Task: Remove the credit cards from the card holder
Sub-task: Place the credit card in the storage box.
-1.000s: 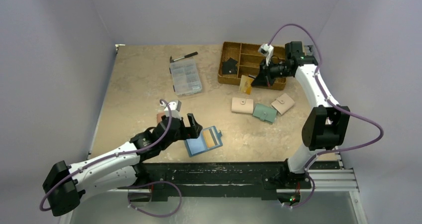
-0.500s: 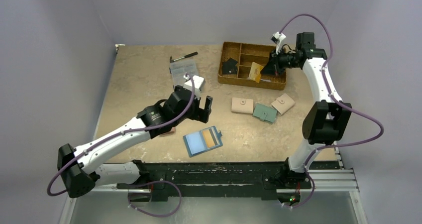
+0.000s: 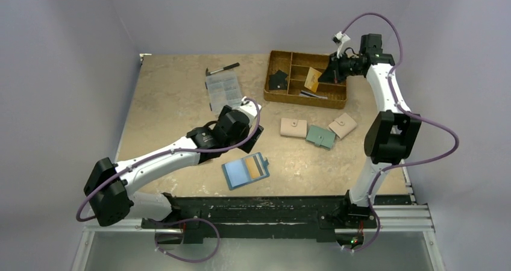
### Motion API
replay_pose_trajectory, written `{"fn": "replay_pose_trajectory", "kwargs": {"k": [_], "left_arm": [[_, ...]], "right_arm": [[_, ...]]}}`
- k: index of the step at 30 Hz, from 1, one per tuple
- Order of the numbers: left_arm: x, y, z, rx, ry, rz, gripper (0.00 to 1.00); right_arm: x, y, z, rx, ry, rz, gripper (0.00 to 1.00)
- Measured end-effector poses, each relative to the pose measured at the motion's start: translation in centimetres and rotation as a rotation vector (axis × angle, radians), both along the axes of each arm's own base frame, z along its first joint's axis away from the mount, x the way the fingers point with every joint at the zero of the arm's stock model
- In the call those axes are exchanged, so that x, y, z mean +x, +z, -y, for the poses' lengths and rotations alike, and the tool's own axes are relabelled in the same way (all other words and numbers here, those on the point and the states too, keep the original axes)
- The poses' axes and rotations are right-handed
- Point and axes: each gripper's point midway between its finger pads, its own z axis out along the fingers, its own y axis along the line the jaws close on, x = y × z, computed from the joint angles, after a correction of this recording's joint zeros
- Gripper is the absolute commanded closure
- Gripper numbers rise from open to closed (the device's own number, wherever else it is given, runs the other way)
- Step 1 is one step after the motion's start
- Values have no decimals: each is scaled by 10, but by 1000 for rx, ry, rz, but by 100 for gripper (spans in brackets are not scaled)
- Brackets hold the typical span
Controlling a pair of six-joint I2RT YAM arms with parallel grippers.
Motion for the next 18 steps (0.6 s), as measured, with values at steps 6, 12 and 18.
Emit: {"fn": "replay_pose_trajectory", "kwargs": {"k": [6, 12, 18], "left_arm": [[6, -7, -4, 68, -10, 17, 1], [11, -3, -9, 92, 2, 49, 1], [15, -5, -17, 115, 34, 62, 1]], "right_arm": [[22, -8, 12, 31, -80, -23, 100], [57, -6, 25, 122, -259, -32, 100], [93, -28, 32, 238, -450, -120, 100]]}}
